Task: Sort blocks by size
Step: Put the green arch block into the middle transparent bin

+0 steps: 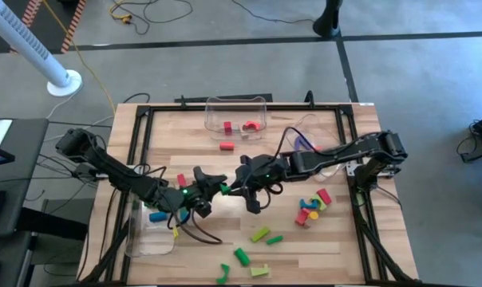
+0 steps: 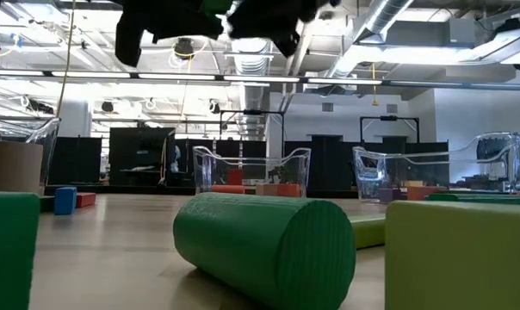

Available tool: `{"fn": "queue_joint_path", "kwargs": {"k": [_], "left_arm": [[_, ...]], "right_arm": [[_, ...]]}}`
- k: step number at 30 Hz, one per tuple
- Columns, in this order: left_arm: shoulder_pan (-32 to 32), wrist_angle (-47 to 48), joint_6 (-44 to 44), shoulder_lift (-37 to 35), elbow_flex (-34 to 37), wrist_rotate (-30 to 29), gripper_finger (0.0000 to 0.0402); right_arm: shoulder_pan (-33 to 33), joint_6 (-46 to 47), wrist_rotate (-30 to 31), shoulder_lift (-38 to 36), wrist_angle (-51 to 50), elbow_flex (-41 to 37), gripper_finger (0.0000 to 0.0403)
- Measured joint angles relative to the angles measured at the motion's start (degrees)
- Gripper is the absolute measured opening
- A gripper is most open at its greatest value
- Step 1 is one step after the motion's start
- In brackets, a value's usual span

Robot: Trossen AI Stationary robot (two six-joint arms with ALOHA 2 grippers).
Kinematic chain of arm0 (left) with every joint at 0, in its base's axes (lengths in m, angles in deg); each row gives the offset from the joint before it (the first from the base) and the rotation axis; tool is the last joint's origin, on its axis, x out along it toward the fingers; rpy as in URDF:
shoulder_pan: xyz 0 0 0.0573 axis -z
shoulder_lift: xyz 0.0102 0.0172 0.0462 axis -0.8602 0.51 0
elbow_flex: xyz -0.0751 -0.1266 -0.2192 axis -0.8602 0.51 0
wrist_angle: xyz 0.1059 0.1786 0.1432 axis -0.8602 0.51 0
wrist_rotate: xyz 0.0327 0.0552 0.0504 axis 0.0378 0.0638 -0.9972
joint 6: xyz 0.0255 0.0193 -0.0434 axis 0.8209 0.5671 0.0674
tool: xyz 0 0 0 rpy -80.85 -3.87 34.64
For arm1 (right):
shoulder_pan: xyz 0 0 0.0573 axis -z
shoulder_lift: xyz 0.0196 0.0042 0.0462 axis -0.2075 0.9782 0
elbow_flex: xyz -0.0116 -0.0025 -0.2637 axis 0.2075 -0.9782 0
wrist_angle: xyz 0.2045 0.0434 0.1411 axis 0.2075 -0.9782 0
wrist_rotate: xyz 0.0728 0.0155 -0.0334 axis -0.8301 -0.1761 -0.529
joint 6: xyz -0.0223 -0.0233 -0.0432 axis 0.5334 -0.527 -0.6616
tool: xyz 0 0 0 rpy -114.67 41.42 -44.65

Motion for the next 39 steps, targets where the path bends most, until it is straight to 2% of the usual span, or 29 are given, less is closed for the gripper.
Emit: {"fn": "queue_joint_path", "kwargs": {"k": [7,13,21,28,34,39], "left_arm": [[-4.3,0.5,-2.1,0.0,0.0,1.9,0.0129],[-12.6,1.3,-5.2,-0.9,-0.1,8.7,0.0129],[-30.7,4.4,-13.6,-1.9,-2.8,27.9,0.0129],[-47.6,14.5,-25.8,-1.8,-8.4,45.7,0.0128],[-57.5,18.4,-33.7,-0.3,-11.7,55.4,0.0128],[-60.9,22.4,-36.4,7.7,-16.6,59.9,0.0128]], "right_arm": [[1.1,1.6,1.6,-2.0,-9.2,0.0,0.0172],[-0.3,4.2,3.6,-3.3,-19.5,0.0,0.0184],[-5.0,6.8,5.0,-3.0,-24.5,-1.9,0.0169],[-8.5,8.7,7.3,-2.9,-24.7,-5.3,0.0156],[-10.2,9.7,7.6,-2.9,-23.6,-7.3,0.0148],[-10.4,9.8,7.6,-2.9,-22.4,-7.4,0.0143]]}}
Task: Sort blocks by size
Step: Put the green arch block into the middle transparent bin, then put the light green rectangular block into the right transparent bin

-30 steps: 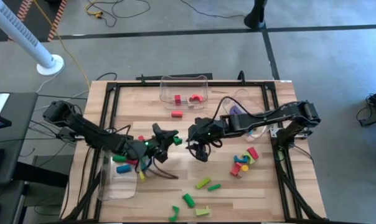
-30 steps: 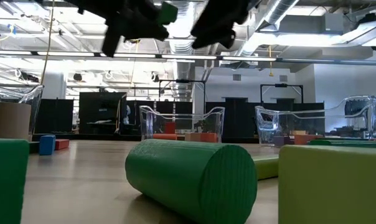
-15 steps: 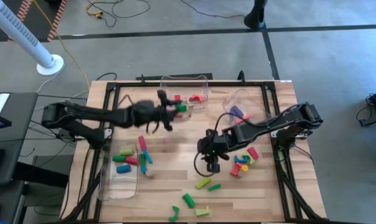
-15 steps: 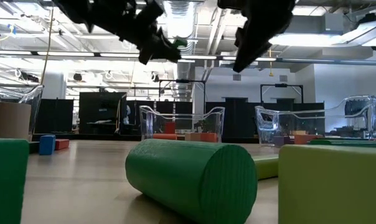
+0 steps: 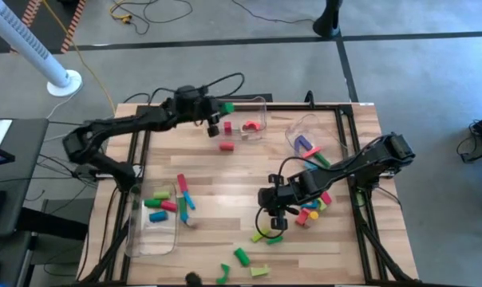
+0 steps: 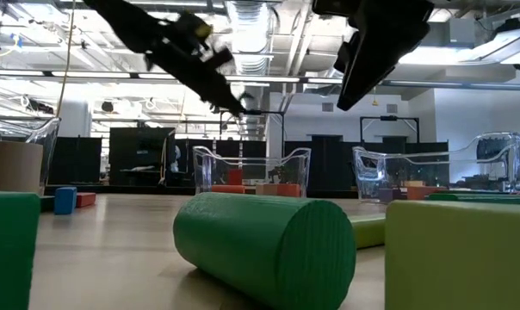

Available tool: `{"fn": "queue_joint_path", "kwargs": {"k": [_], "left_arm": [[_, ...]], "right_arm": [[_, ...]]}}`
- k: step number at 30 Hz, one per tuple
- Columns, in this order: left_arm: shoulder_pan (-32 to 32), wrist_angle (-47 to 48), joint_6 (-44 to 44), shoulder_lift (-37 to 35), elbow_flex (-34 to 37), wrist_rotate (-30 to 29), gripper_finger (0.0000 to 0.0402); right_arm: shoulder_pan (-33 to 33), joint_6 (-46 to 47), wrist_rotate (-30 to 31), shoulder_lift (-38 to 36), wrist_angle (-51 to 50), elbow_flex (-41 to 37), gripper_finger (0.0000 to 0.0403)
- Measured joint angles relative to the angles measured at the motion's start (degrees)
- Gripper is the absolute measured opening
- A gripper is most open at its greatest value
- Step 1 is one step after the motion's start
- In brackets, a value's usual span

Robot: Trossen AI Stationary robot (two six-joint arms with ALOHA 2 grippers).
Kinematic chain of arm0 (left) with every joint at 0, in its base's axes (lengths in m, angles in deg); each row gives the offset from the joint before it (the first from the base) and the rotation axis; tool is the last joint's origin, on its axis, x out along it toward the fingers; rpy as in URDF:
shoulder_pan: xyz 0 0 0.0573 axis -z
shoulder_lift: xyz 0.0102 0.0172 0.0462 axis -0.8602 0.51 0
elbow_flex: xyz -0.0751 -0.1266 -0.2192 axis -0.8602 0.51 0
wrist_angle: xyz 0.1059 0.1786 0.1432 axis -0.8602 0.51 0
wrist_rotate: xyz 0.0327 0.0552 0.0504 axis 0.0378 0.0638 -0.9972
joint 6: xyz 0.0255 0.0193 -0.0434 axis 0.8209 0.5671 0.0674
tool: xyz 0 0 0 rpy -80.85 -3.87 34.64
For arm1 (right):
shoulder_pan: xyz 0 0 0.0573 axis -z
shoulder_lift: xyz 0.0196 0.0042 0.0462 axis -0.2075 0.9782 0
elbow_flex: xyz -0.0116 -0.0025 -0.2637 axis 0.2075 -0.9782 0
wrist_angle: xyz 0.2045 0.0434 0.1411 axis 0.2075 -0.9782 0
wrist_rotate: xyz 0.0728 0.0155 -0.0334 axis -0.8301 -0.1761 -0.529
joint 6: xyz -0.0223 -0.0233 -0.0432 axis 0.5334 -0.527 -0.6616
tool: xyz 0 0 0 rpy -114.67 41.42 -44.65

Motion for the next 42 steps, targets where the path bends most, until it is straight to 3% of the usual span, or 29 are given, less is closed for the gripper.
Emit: {"fn": "queue_joint_path", "kwargs": {"k": [9,18,28,42], "left_arm": [[-1.5,16.9,-1.0,15.0,-16.3,-0.4,0.0134],[-2.6,30.8,-3.7,23.3,-26.8,0.0,0.0137],[-2.9,34.0,-4.1,24.3,-28.0,0.3,0.0142],[-2.9,34.0,-4.5,24.1,-28.0,0.4,0.0223]], "right_arm": [[-2.1,1.9,0.1,0.0,-0.3,0.0,0.0141],[-4.2,1.9,3.2,0.0,-0.7,0.0,0.0140],[-4.2,1.9,3.2,0.0,-1.9,0.0,0.0140],[-4.2,1.9,3.2,0.0,-2.1,0.0,0.0140]]}}
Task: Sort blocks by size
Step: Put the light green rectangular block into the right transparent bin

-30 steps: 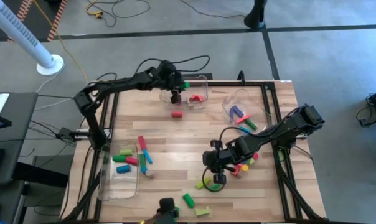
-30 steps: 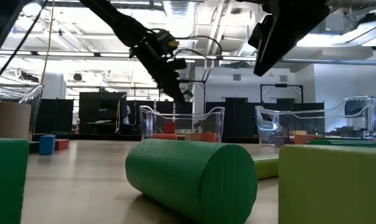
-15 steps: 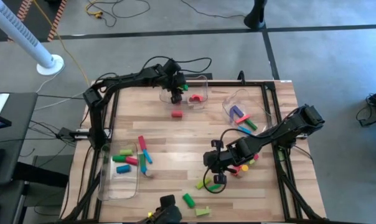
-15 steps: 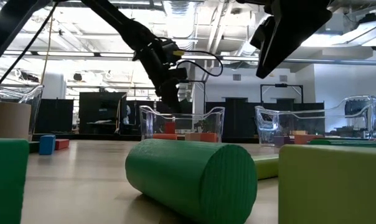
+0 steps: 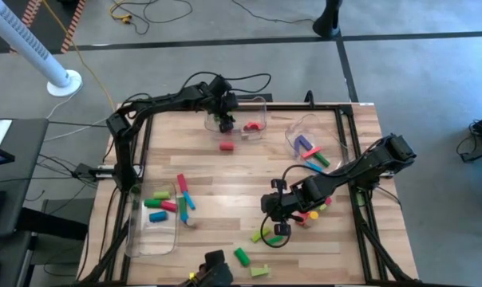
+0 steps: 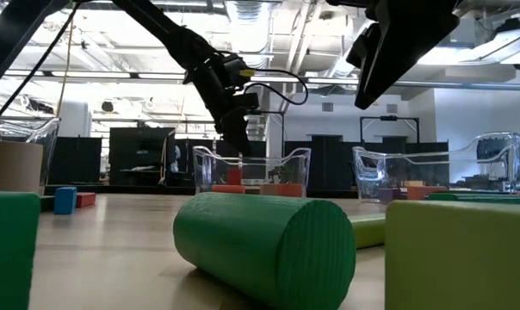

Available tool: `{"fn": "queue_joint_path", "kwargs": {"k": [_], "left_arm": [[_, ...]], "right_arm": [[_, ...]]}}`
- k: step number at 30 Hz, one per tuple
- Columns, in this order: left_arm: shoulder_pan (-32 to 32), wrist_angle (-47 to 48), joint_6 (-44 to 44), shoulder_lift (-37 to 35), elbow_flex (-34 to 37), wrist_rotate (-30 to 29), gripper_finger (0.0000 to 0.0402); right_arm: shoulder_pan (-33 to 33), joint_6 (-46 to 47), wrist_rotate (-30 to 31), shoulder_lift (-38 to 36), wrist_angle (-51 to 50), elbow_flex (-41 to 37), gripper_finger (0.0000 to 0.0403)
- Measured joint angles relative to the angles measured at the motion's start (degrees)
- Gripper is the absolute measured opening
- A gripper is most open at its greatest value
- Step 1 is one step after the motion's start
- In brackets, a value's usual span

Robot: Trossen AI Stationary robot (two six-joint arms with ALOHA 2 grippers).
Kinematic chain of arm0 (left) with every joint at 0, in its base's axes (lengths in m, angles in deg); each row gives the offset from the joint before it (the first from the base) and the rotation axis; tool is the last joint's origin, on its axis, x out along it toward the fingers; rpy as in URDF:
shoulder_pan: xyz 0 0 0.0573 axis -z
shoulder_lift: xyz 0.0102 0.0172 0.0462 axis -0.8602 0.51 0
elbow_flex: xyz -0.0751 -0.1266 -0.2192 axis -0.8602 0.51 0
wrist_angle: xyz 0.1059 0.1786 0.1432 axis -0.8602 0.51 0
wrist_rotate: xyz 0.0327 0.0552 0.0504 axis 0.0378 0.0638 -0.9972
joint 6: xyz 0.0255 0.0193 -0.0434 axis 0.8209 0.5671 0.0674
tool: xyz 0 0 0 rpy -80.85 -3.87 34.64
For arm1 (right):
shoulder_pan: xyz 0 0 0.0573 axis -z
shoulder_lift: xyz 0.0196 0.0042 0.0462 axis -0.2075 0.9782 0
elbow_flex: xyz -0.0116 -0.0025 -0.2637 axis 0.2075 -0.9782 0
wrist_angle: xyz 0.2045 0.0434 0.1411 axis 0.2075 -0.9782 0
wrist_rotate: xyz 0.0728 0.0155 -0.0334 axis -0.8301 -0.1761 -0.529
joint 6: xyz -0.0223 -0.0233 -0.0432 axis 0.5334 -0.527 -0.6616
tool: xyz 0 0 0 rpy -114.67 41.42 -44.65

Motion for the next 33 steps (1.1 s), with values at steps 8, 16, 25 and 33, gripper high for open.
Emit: {"fn": "queue_joint_path", "kwargs": {"k": [8,16,25,33], "left_arm": [[0.7,1.7,0.9,-3.5,0.0,0.7,0.0225],[4.3,10.5,2.8,-11.2,0.0,1.1,0.0225],[14.6,20.4,2.5,-22.1,1.4,1.2,0.0219],[27.5,26.5,-0.2,-30.7,1.5,1.2,0.0217]], "right_arm": [[0.0,-0.2,0.0,0.0,-0.5,0.0,0.0140],[-0.3,-1.6,0.0,0.0,-0.5,0.0,0.0140],[-1.9,-4.9,0.0,0.0,-0.5,0.0,0.0140],[-2.6,-6.4,0.0,0.0,-0.5,0.0,0.0140]]}}
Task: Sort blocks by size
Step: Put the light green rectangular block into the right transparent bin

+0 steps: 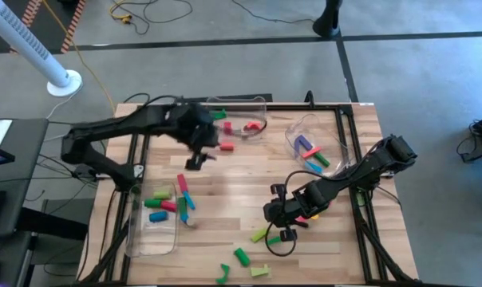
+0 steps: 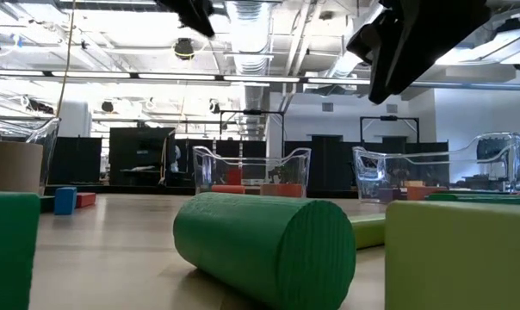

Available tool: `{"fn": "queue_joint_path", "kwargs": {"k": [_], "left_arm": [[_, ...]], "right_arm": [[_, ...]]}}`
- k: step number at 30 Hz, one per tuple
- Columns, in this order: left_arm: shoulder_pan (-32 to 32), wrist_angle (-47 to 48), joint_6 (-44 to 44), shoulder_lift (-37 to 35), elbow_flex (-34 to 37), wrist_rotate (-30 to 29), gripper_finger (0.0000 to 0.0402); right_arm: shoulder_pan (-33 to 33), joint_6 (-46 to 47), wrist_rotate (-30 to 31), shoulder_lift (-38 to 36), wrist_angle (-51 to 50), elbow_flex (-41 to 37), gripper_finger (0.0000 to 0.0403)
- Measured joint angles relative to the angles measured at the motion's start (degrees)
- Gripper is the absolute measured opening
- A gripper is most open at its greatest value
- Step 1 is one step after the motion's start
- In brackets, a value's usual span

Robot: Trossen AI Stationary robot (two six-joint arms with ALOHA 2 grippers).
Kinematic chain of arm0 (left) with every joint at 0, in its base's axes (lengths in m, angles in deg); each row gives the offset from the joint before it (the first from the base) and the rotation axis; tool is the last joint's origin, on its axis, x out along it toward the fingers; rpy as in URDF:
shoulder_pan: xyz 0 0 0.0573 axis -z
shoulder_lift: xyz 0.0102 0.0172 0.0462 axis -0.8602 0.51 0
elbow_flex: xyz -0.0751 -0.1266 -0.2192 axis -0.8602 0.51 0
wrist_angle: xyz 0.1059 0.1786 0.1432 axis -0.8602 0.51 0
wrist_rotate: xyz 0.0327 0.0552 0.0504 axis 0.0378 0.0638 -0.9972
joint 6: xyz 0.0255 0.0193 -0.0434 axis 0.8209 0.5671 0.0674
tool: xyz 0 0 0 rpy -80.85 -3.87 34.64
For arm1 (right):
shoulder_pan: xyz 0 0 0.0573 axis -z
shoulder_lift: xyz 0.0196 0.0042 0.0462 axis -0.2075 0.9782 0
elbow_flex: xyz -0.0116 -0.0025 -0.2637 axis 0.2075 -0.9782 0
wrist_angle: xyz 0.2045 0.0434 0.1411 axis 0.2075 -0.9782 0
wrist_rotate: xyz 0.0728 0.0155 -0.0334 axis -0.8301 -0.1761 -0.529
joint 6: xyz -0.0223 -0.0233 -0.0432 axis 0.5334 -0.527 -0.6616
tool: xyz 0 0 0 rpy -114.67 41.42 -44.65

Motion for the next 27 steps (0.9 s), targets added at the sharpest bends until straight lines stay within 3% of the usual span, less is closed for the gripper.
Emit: {"fn": "queue_joint_path", "kwargs": {"k": [8,14,27], "left_arm": [[13.1,1.9,-5.1,-4.8,0.0,-0.9,0.0217],[21.2,1.9,-7.6,-5.1,0.0,-4.7,0.0217],[29.9,1.8,-11.7,-4.7,0.0,-12.4,0.0217]], "right_arm": [[-0.3,-0.6,0.0,0.0,0.0,0.0,0.0140],[-0.2,-0.6,0.0,0.0,0.0,0.0,0.0140],[-0.4,-0.6,-0.2,0.0,0.0,0.0,0.0140]]}}
